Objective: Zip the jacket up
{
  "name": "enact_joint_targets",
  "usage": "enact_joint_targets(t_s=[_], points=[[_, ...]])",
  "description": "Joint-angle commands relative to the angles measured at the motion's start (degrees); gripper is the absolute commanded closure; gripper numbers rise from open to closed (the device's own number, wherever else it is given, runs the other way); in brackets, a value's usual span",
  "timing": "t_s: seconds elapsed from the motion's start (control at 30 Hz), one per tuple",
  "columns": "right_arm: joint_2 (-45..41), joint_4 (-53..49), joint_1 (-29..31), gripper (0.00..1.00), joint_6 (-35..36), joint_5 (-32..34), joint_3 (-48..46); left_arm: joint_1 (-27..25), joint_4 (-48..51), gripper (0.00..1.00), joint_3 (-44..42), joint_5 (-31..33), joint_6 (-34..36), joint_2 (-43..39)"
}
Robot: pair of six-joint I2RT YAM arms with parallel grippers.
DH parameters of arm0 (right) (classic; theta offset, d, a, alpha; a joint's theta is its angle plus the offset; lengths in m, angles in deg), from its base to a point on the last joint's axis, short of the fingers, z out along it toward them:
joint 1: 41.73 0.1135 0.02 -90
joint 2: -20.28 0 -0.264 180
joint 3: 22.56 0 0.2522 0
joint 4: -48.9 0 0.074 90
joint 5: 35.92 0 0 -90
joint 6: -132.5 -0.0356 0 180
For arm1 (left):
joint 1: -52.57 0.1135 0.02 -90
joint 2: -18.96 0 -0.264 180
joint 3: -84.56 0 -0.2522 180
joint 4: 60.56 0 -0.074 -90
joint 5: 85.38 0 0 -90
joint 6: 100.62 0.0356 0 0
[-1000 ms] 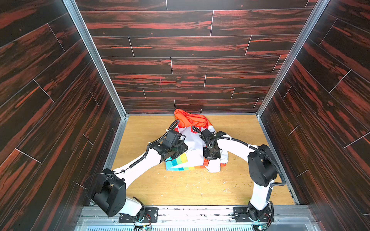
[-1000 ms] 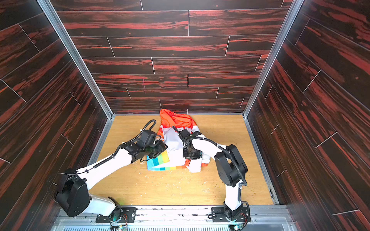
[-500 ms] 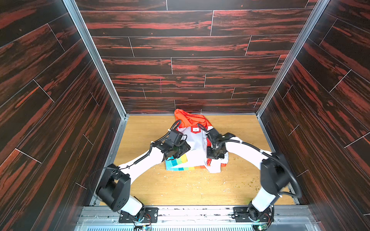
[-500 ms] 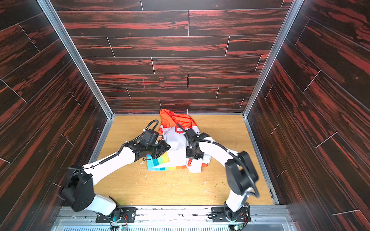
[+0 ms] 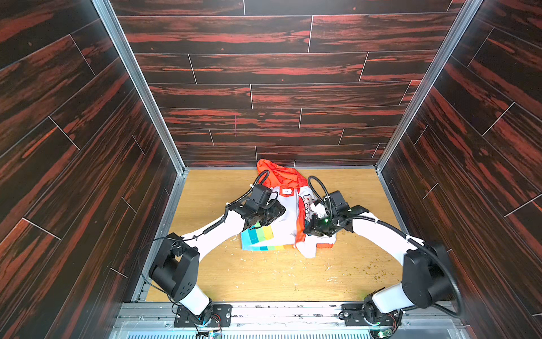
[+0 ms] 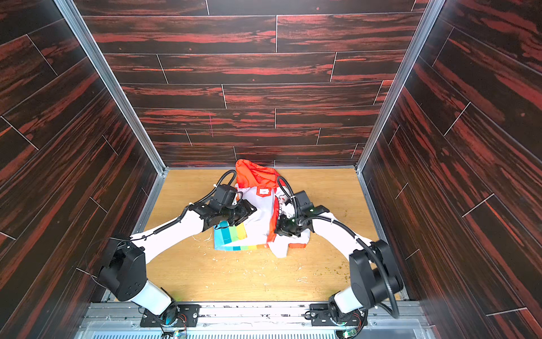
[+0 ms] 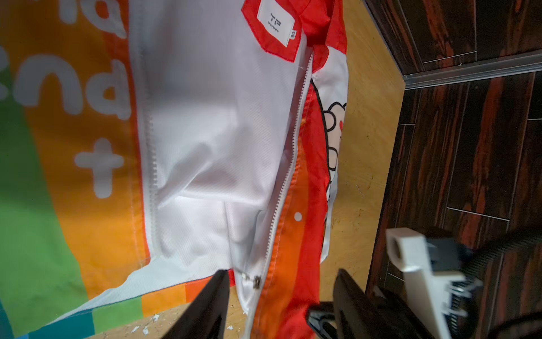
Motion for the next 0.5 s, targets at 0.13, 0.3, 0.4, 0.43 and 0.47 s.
enact_joint_targets(t_s=[0.13,0.3,0.4,0.43,0.47], points=[[0.8,-3.4,-4.8,1.0,1.0,7.2,-5.4,-0.1,0.5,0.41,-0.2,-0.3,0.2,-0.4],[3.7,-11.1,-5.3,1.0,1.0,18.3,-2.3,-0.1,1.4,0.41,-1.5,0.7,0.0,-1.1],[3.7,-13.0,-5.3,0.95,0.1,21.2,-0.8,-0.1,2.7,0.42,-2.0,1.8,0.2,-2.0],[3.6,-14.0,-5.3,0.91,-0.4,22.6,0.0,0.0,3.1,0.42,-2.2,2.3,0.2,-2.3],[3.3,-14.9,-5.3,0.87,-0.7,23.3,0.7,-0.1,3.5,0.42,-2.4,2.7,0.2,-2.6]])
